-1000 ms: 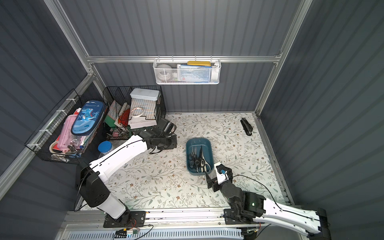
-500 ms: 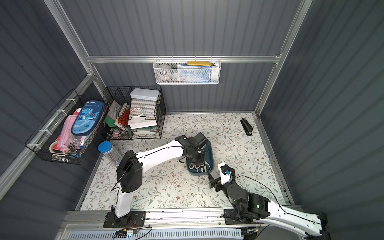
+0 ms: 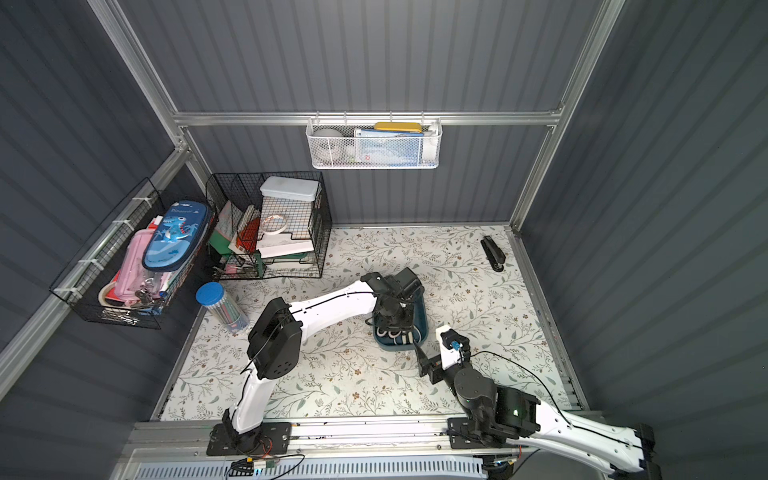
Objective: Put the scissors into the storage box
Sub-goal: Place the scissors in the storage box.
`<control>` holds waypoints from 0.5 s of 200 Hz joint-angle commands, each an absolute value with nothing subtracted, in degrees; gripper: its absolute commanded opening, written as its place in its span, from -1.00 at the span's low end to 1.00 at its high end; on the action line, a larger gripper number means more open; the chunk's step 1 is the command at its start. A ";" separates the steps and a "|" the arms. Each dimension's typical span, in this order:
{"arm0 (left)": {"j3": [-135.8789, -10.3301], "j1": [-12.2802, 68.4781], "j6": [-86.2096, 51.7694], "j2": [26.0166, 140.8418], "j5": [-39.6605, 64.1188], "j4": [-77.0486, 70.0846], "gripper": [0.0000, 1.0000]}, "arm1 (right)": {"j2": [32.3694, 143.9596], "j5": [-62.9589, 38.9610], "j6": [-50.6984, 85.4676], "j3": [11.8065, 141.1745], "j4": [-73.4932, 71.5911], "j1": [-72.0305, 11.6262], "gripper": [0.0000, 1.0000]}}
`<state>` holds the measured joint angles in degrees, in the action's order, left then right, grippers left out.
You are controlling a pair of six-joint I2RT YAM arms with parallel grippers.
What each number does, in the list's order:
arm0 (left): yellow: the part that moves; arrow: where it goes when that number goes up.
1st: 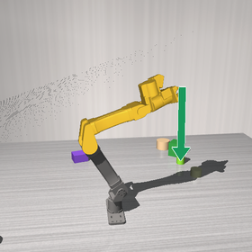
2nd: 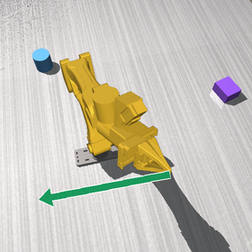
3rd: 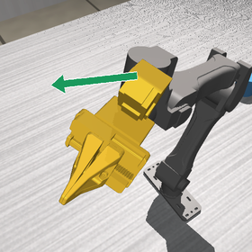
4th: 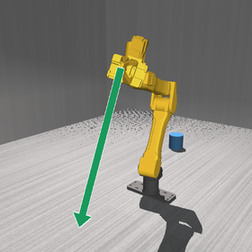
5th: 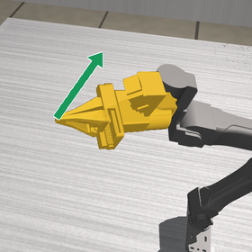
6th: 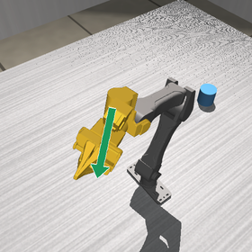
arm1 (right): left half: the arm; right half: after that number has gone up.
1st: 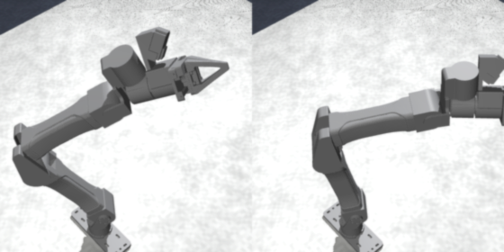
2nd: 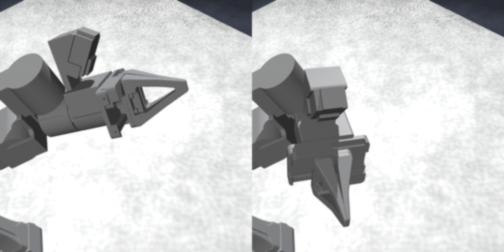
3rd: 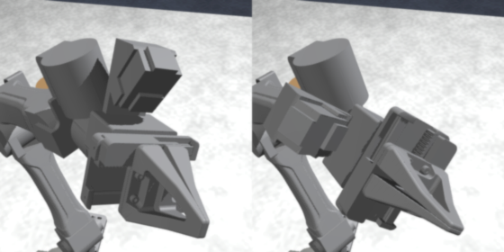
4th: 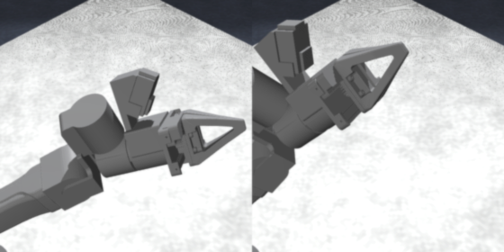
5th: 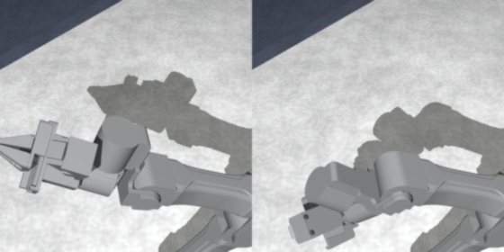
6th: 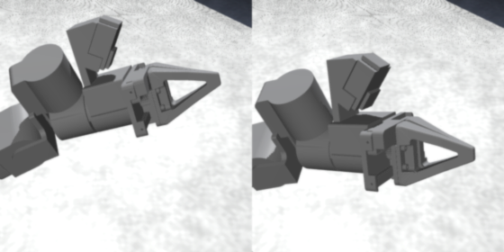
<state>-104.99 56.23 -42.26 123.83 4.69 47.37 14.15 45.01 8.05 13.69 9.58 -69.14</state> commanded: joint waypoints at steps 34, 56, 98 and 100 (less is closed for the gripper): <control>-100.19 55.94 -37.97 106.42 -12.29 39.58 0.24 | 16.49 45.10 7.51 13.22 8.38 -69.08 0.87; -90.13 55.31 -34.33 94.51 -23.65 34.51 0.21 | 19.00 48.74 8.14 14.12 7.43 -69.02 0.90; -64.70 54.51 -26.88 72.97 -56.84 27.10 0.99 | 30.94 52.02 -5.07 14.67 -9.95 -63.89 0.98; -63.33 54.41 -27.02 72.08 -58.86 26.84 0.99 | 31.82 52.25 -5.29 14.92 -10.60 -63.19 0.98</control>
